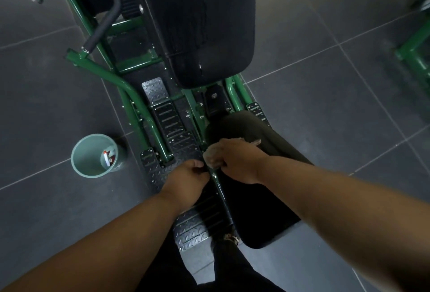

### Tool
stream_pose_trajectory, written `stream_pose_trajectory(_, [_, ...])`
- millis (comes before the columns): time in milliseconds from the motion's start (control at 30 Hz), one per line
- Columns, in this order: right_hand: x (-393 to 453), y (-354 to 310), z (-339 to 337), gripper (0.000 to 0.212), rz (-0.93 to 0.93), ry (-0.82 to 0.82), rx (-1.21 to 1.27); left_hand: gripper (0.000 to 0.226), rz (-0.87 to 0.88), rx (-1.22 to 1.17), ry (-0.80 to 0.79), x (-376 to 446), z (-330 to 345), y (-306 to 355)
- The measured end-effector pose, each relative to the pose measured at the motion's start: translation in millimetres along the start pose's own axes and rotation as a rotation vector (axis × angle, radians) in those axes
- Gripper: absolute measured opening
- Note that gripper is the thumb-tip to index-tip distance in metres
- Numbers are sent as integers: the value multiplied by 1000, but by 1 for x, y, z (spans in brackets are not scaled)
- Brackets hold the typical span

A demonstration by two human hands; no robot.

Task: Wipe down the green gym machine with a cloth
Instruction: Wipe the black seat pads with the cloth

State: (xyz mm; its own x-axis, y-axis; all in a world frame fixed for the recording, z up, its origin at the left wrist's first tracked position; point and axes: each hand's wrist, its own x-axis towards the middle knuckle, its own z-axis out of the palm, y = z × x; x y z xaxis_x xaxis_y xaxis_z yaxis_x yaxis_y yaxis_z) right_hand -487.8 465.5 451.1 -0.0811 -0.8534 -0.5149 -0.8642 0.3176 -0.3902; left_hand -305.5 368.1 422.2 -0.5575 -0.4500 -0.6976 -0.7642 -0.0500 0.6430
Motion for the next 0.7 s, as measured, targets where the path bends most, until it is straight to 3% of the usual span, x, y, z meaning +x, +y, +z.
stream_pose_trajectory(100, [13,21,-4,41,174,22,-53,23,-15,20,6,-3,6,-1])
stream_pose_trajectory(300, [50,34,-31,38,300,54,-123,42,-17,36,-22,-11,24,-7])
stream_pose_trajectory(500, [-9,-2,-24,40,144,-2,126,35,-19,23,-25,-16,26,-5])
stream_pose_trajectory(600, [-36,-7,-8,51,98,-66,114,29,-20,-5,-39,-17,24,-3])
stream_pose_trajectory(700, [-29,4,-7,48,106,-100,-45,31,-18,-8,-39,-17,26,-2])
